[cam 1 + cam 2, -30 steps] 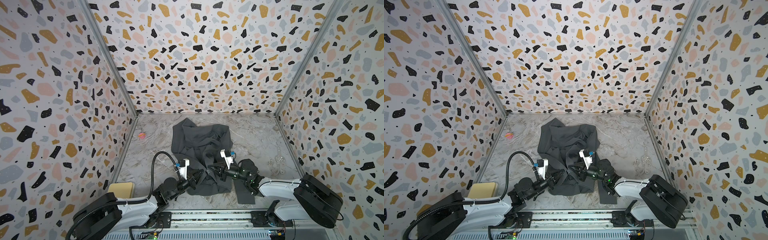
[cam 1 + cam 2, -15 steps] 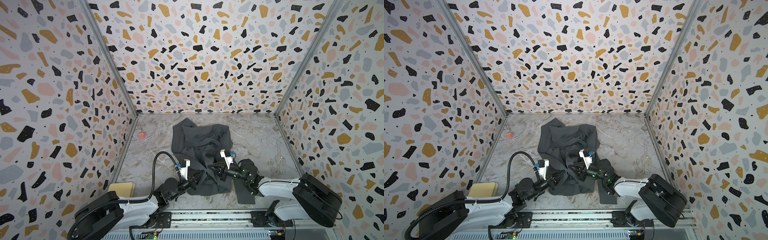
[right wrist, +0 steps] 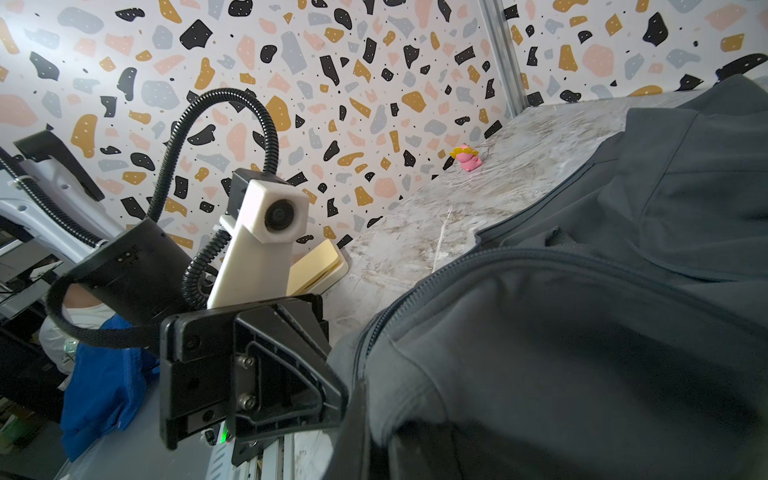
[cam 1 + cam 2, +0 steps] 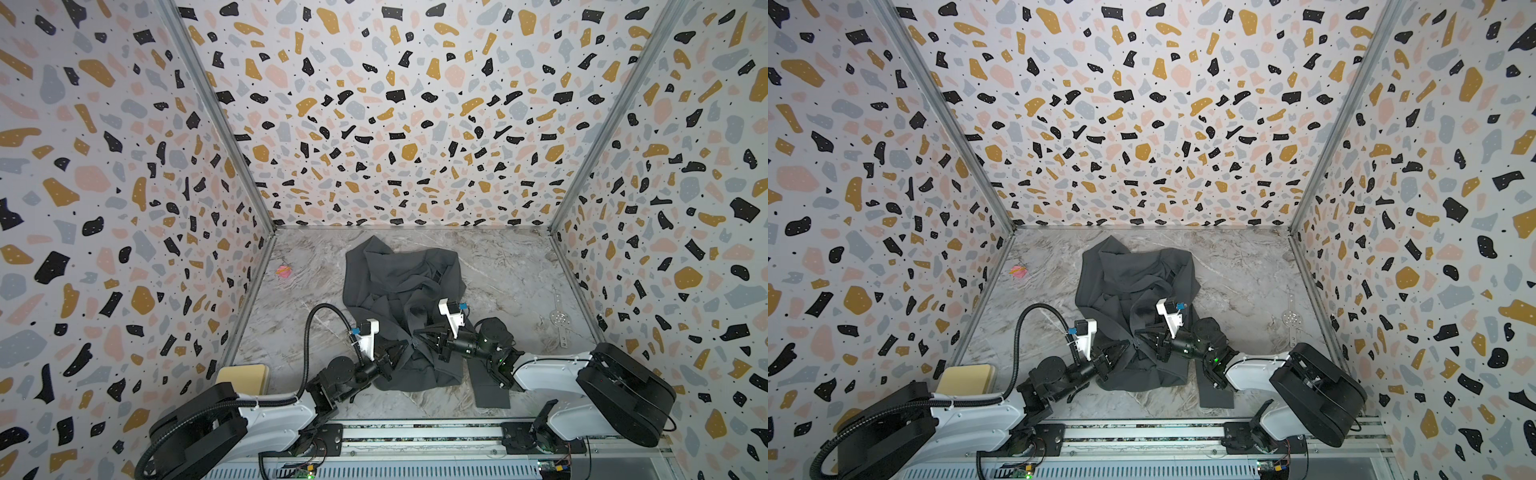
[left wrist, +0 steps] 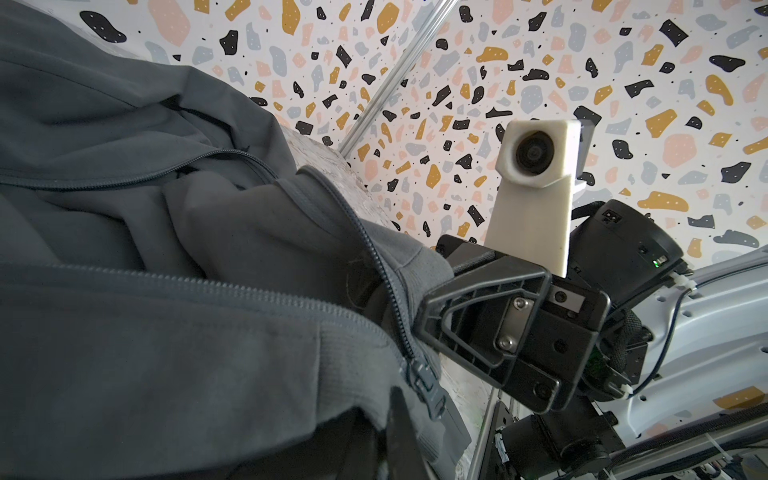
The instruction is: Zip up the jacket
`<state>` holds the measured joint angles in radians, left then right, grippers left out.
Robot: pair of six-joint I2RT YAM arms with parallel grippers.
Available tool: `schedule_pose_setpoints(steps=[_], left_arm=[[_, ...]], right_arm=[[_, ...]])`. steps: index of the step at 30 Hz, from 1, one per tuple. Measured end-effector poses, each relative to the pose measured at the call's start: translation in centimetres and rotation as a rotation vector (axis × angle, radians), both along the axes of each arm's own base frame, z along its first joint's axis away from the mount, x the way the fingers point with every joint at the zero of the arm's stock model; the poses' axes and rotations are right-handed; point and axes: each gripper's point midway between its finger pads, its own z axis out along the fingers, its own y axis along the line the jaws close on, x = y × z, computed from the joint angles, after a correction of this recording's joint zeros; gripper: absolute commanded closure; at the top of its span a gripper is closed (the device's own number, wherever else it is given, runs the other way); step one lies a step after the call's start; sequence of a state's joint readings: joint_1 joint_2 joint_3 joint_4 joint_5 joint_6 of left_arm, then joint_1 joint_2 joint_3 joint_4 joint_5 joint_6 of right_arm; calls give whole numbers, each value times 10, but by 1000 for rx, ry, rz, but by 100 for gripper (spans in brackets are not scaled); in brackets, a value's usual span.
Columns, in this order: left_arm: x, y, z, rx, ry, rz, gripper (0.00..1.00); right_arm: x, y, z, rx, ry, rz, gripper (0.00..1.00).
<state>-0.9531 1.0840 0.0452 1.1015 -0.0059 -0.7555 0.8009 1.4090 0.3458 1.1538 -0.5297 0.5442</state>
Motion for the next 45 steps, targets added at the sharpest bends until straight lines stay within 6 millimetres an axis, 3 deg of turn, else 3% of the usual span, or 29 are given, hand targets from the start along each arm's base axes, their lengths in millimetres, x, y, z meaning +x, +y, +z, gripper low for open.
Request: schedule_pose_setpoints(steps=[24,45], left_arm=[[-5,-1,8,-47,-5,-24,100],[-4,-2,-1,-21,13,-24,100]], right_arm=[[6,4,-1,35,33,51,100],[5,6,-8,-127,-13,-28,100]])
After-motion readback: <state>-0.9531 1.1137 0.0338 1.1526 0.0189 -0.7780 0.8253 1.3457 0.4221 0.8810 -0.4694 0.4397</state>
